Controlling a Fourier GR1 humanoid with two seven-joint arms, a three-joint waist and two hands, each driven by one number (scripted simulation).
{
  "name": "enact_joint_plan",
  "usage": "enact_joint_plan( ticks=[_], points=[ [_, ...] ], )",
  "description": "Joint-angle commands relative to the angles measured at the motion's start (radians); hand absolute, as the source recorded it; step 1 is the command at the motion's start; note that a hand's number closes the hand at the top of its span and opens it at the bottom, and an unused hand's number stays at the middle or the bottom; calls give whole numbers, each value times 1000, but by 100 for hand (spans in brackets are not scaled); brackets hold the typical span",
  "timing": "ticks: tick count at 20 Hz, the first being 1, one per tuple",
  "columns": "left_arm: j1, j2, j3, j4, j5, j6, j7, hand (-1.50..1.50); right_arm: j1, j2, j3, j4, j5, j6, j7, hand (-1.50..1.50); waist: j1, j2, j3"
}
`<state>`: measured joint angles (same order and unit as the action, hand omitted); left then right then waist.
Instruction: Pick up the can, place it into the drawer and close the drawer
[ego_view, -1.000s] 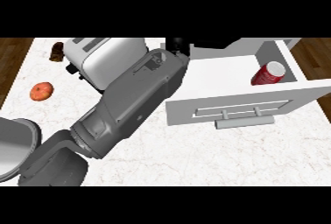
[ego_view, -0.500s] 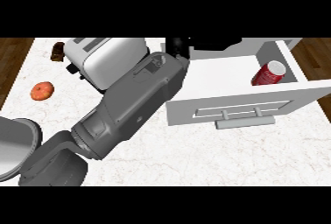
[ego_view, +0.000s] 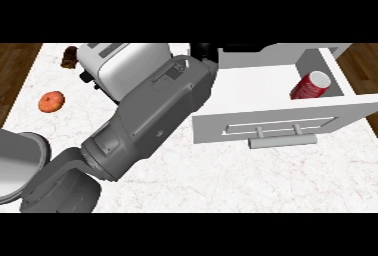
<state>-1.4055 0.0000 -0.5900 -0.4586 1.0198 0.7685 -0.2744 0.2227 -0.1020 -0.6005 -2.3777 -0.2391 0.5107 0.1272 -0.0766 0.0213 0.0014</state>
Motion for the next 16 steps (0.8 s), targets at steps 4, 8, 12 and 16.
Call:
enact_joint_plan(
  ticks=[4, 8, 12, 16],
  points=[
    [21, 0, -29, -51, 23, 33, -50, -150, -104, 5, 160, -75, 341, -22, -21, -150, 44, -5, -1],
    [-51, 0, -9, -29, 40, 27, 14, -150, -207, 1, 264, 21, 532, -70, -29, -150, 61, -5, -1],
    [-6, 0, -52, -100, 54, 70, 22, -150, -308, -24, 398, 134, 757, -115, -73, -150, 76, -7, -1],
    [0, 7, -12, -82, 12, 48, 50, -150, -339, 0, 474, 247, 914, -215, -126, -150, 94, -18, -1]
  ],
)
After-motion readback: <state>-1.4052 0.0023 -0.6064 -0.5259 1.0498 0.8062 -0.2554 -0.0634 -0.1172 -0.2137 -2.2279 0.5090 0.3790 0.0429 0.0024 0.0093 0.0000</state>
